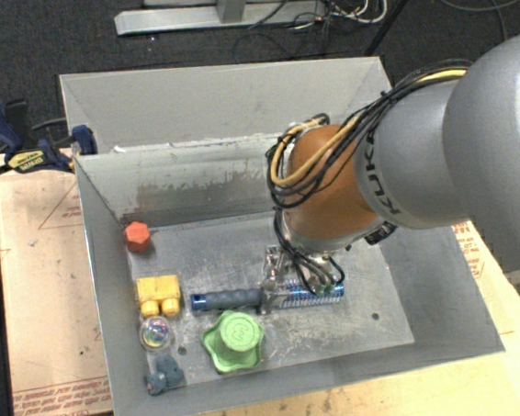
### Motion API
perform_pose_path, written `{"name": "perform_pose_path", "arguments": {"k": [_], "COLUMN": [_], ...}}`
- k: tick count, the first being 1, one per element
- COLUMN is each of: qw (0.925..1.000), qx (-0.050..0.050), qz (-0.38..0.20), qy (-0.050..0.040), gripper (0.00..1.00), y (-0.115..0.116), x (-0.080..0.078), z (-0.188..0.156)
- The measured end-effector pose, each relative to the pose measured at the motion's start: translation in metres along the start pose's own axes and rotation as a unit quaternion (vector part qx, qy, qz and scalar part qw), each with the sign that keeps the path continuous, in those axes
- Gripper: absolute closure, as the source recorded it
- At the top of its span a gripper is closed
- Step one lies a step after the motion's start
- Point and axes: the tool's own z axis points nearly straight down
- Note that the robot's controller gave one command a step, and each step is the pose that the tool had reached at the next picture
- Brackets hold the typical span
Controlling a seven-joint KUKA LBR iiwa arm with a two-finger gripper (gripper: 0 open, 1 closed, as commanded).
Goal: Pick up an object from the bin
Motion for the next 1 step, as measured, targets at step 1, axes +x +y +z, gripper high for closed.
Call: {"name": "perform_pose_path", "arguments": {"k": [1], "qw": [0.9999], "qx": [0.000], "qz": [0.010], "qy": [-0.0038], "gripper": [1.00], "y": [0.0007], "x": [0.0011], "z": [-0.1757]}}
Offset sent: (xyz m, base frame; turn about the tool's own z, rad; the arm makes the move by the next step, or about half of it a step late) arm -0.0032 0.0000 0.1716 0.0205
